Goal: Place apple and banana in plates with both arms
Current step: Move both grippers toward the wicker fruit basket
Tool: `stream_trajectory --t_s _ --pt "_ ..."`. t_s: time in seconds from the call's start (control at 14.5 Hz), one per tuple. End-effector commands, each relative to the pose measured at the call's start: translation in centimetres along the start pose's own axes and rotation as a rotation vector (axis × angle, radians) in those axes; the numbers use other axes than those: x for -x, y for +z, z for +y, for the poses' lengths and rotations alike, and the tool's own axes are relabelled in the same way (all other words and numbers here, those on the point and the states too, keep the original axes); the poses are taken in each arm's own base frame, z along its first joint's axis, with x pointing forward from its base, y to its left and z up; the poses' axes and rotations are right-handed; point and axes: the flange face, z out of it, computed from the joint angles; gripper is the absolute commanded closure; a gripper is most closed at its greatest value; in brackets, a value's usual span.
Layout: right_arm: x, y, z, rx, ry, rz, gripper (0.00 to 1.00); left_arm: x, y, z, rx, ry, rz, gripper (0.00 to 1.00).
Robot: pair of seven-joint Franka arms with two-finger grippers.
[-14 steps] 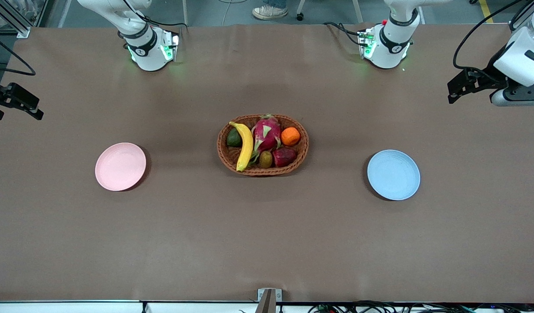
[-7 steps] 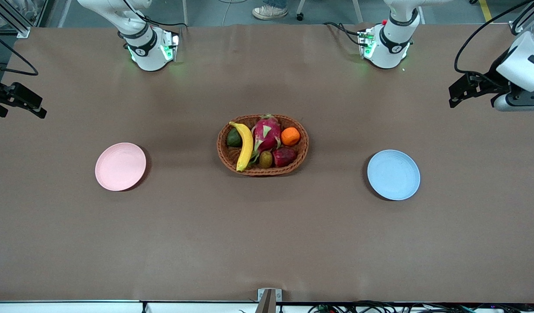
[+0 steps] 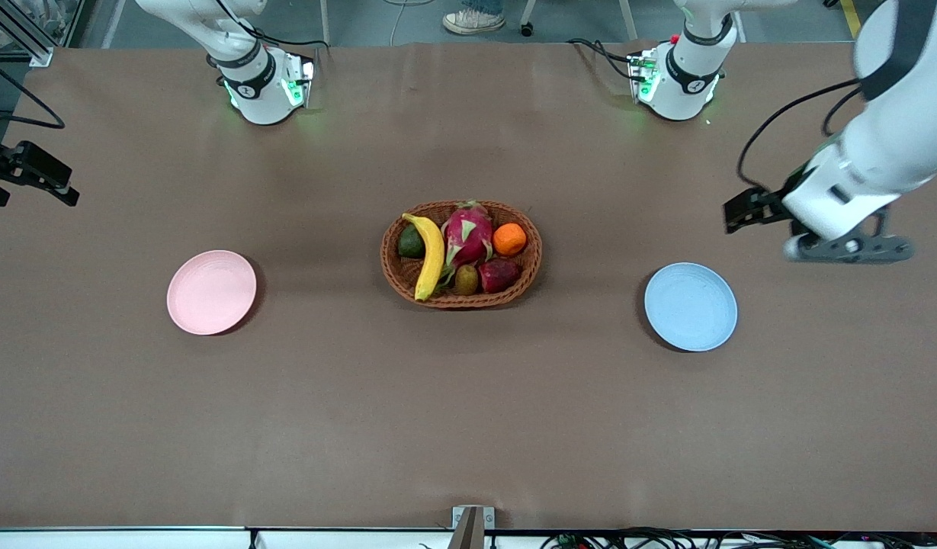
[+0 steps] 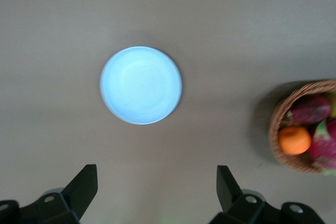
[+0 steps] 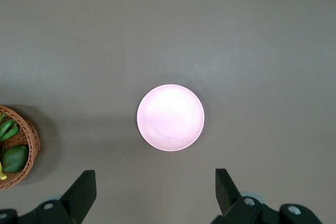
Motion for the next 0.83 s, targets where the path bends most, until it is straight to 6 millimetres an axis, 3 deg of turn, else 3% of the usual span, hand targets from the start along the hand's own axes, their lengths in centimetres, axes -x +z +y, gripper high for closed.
stream_trajectory --t_s 0.0,0.14,0.28,0.62,0.76 --pt "-1.1 2.5 -2.6 -0.001 -0.058 -0.049 0.00 -1.3 2.8 5.1 0.046 -0.069 -0.012 0.00" --pt "-1.5 5.0 -6.0 -0.003 -0.108 -0.100 0.00 -1.4 5.5 9.7 0.045 -0.113 -0.008 0.00" --pt "-1.6 8.0 -10.1 -0.004 -0.174 -0.153 0.00 -1.6 8.1 13.1 0.053 -0.201 -0.007 0.00" --pt "-2.0 17.3 -22.0 -0.109 -0.294 -0.236 0.00 -0.6 17.0 22.2 0.048 -0.294 -0.038 0.00" --pt "-1.8 20.1 -25.7 -0.109 -0.331 -0.238 0.00 -0.1 20.5 24.9 0.056 -0.309 -0.044 0.00"
